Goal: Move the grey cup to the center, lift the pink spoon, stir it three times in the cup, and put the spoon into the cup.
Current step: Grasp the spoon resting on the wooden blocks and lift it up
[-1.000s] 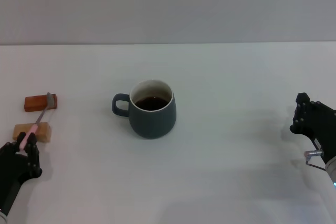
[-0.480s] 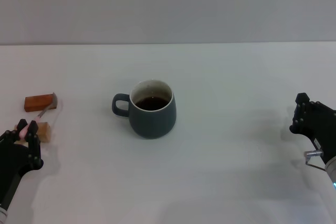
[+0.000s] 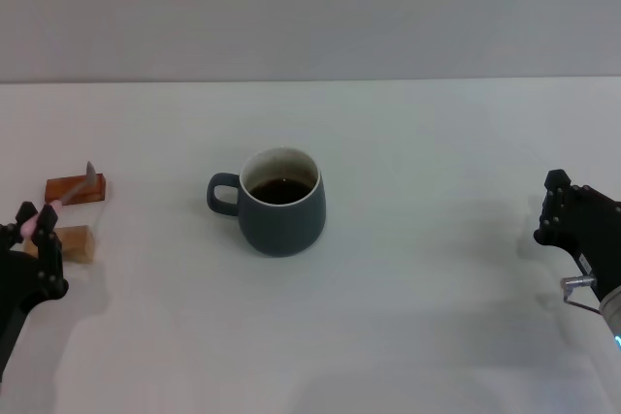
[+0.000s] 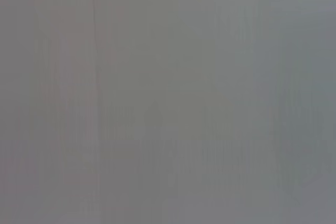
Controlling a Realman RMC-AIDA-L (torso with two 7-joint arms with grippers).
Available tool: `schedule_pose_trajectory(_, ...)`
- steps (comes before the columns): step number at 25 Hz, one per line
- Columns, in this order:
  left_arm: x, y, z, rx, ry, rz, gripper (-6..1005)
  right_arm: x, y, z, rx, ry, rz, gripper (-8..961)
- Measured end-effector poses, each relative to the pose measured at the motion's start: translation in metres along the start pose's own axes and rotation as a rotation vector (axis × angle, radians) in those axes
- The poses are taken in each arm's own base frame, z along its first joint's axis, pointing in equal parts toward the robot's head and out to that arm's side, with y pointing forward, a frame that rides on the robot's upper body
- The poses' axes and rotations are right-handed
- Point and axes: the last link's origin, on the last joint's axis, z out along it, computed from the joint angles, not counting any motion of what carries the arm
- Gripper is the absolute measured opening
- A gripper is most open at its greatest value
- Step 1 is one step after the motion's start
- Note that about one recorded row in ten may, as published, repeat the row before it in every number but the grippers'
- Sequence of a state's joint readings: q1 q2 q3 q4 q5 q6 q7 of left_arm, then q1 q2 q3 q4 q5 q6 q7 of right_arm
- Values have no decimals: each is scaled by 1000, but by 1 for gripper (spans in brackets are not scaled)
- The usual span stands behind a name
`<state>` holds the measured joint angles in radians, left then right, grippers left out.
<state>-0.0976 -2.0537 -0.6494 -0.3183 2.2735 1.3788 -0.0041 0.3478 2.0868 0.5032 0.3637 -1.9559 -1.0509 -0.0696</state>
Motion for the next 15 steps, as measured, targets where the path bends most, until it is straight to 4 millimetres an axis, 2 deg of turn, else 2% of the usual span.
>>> schedule_pose_trajectory(8, 13, -4, 4, -19, 79, -15, 147, 0, 0, 0, -3, 0, -2, -1)
schedule_pose_trajectory(15, 22, -9, 15, -100, 114, -59, 147, 0, 0, 0, 0, 1, -1, -1)
